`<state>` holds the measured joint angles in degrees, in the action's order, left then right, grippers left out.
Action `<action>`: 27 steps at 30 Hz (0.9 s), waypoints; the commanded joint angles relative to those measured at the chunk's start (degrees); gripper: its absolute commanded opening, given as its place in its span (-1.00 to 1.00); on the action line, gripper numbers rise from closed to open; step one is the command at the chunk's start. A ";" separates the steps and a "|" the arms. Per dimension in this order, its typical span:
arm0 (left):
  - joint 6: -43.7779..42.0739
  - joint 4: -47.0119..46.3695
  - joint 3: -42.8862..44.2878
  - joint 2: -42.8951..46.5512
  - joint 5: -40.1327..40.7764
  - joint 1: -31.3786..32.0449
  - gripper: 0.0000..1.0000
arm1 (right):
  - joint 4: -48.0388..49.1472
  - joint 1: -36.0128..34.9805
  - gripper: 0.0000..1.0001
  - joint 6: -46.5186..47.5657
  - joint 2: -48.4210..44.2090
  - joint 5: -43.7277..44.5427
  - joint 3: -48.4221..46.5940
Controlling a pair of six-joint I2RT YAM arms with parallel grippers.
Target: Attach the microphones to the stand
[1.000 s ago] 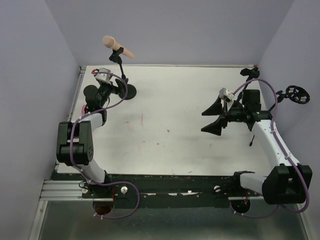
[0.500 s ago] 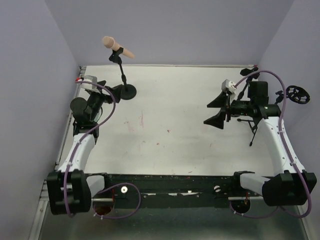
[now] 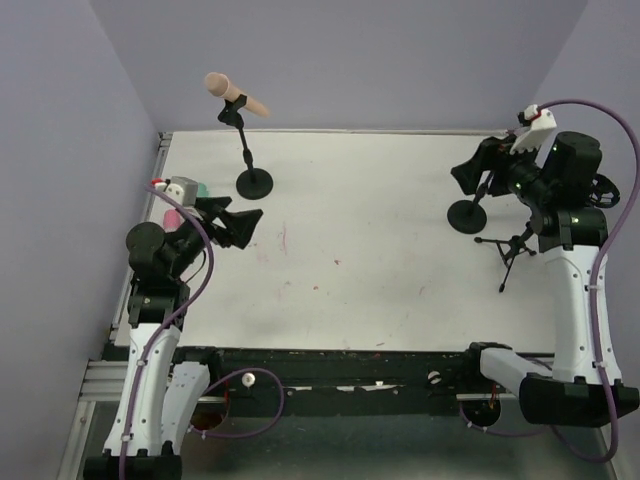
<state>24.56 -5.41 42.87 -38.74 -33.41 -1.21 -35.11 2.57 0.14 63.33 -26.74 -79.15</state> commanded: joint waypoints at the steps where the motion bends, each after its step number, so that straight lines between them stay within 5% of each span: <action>1: -5.82 15.06 -3.41 2.35 1.31 4.46 0.97 | 1.63 4.98 1.00 -5.60 -0.05 6.62 -0.65; 11: -7.15 15.43 -3.67 6.31 3.26 6.93 0.97 | 4.08 10.53 0.97 3.72 5.04 13.21 1.45; 15: -7.42 15.60 -3.94 7.10 3.88 6.93 0.97 | 7.25 10.53 0.72 4.86 7.42 12.16 4.00; 27: -7.24 15.43 -3.85 6.57 3.53 6.93 0.97 | 24.46 10.53 0.52 5.75 10.23 14.96 13.31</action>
<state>17.78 9.56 38.54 -32.21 -30.48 5.41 -20.23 12.86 4.80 72.86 -14.15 -69.30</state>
